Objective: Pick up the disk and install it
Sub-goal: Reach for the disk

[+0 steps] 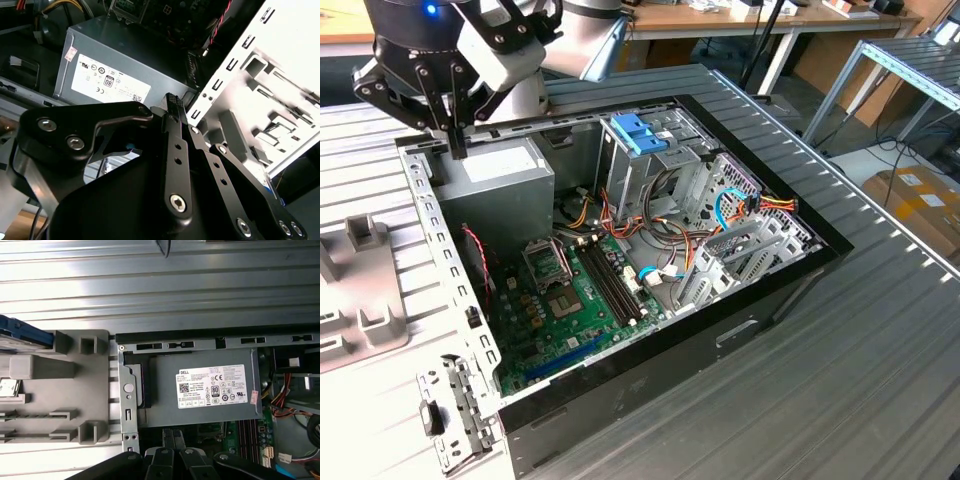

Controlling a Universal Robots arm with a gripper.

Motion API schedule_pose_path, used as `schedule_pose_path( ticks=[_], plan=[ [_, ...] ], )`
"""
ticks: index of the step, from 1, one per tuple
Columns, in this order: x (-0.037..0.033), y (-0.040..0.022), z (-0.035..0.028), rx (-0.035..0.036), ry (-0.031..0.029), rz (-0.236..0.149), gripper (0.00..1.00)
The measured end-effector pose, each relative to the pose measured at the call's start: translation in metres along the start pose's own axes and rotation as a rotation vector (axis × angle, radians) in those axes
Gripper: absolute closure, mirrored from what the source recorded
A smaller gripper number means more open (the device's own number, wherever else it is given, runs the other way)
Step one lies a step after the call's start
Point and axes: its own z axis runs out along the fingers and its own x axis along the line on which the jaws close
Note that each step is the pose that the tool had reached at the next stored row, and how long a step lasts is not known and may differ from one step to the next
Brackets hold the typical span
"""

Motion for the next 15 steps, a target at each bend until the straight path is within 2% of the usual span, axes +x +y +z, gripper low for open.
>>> schedule_pose_path(
  ticks=[15],
  plan=[
    [0.0107,-0.0008,-0.0003,0.0,0.0001,0.0,0.89]
  ],
)
